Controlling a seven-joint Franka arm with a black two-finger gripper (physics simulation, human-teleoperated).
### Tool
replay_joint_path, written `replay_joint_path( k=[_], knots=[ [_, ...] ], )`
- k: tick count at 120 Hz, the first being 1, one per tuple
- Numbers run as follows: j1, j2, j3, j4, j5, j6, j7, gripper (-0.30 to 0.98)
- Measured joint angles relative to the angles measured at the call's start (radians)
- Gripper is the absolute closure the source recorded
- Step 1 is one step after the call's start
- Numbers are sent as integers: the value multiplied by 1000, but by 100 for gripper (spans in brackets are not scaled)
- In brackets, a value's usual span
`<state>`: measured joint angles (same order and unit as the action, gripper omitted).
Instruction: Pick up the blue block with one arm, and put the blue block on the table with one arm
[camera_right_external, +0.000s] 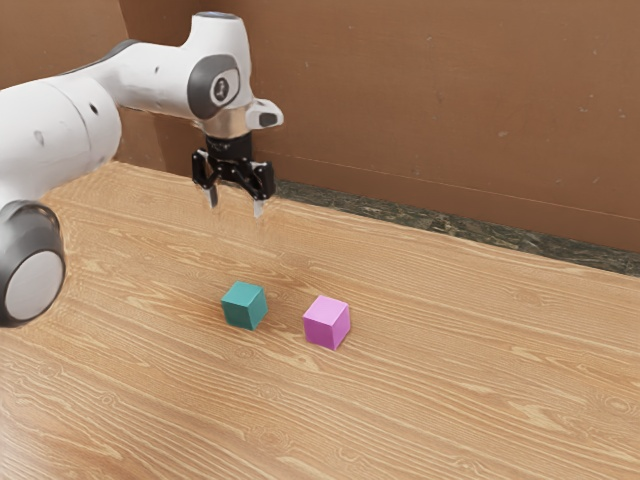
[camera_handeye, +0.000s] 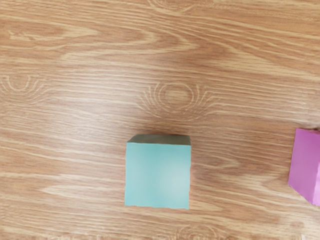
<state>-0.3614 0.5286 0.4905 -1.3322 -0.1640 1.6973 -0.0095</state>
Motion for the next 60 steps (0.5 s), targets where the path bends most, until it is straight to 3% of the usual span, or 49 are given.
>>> replay_joint_path(
  k=[28, 46, 60],
  knots=[
    [-7, -299, -76, -31, 142, -102, 4, 1],
    [-21, -366, -100, -11, 235, -202, 5, 0],
    [-21, -375, -100, -31, 272, -247, 5, 0]
  ],
)
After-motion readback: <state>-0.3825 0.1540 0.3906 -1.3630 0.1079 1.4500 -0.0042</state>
